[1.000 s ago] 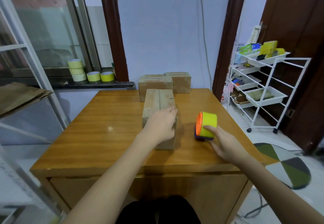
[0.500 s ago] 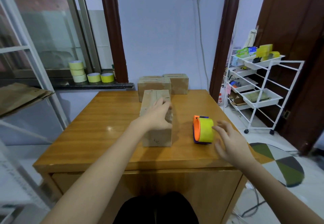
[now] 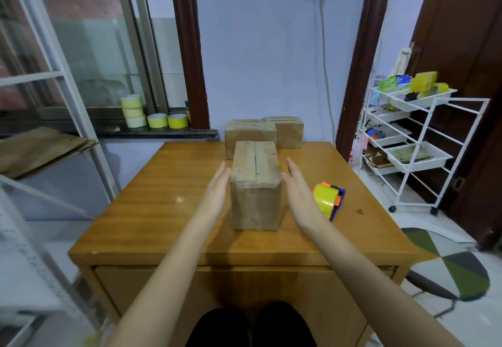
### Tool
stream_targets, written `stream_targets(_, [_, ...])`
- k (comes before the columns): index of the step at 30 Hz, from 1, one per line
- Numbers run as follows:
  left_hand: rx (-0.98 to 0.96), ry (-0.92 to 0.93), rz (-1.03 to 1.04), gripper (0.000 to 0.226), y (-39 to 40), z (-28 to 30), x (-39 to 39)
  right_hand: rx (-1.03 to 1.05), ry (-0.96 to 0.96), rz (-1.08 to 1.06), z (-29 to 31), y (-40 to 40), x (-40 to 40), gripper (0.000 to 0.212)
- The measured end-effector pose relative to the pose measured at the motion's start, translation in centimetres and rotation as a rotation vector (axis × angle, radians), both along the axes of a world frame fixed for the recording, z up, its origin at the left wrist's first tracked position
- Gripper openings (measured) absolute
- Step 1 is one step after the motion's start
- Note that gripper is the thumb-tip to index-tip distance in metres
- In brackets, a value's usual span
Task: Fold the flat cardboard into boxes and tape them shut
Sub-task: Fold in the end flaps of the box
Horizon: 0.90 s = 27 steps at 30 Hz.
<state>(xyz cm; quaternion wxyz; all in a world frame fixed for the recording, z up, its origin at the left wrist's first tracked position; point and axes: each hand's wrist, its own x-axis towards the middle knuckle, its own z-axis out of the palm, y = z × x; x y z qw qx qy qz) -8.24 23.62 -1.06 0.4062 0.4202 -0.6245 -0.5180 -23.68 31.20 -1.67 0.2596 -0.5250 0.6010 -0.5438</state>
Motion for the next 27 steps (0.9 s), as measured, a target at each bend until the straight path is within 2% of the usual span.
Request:
stream_targets(2, [0.049,0.044,-0.034,0.063,1.0,-0.3,-1.0,0.033,-0.148,0.020,-0.5,-1.5,1.1,0.053])
stream_targets(6, [0.069,0.093,-0.055,0.057,2.2,-0.3,-1.9,0.025,-0.254,0.104,-1.6,-1.8,1.1,0.067])
stream_targets(9, [0.100,0.096,-0.067,0.058,1.8,-0.8,-1.2,0.092,-0.286,0.079,-0.7,-1.4,0.3,0.056])
stream_targets(11, [0.124,0.090,-0.088,0.064,1.4,-1.0,-0.5,0.099,-0.319,0.175,-0.5,-0.7,-0.8,0.054])
stream_targets(13, [0.142,0.099,-0.141,0.074,0.8,-1.4,0.8,0.064,-0.242,0.200,-0.3,-0.1,-1.9,0.042])
stream_targets(14, [0.119,0.104,-0.147,0.069,0.6,-1.5,1.5,0.029,-0.138,0.190,-0.3,0.3,-2.5,0.036])
stream_targets(16, [-0.009,0.068,-0.145,0.046,0.6,-1.2,2.8,-0.047,0.091,0.190,-0.3,0.7,-3.7,0.040])
stream_targets(20, [-0.302,-0.143,-0.215,0.054,0.6,-1.1,4.9,-0.090,0.393,0.281,-0.5,0.8,-5.2,0.042])
stream_targets(23, [-0.382,-0.192,-0.223,0.050,0.2,-1.2,5.0,-0.124,0.503,0.289,-0.3,0.4,-5.6,0.043])
stream_targets(27, [-0.405,-0.135,-0.138,0.041,0.3,-1.1,4.2,-0.190,0.550,0.250,-0.4,0.1,-5.6,0.041])
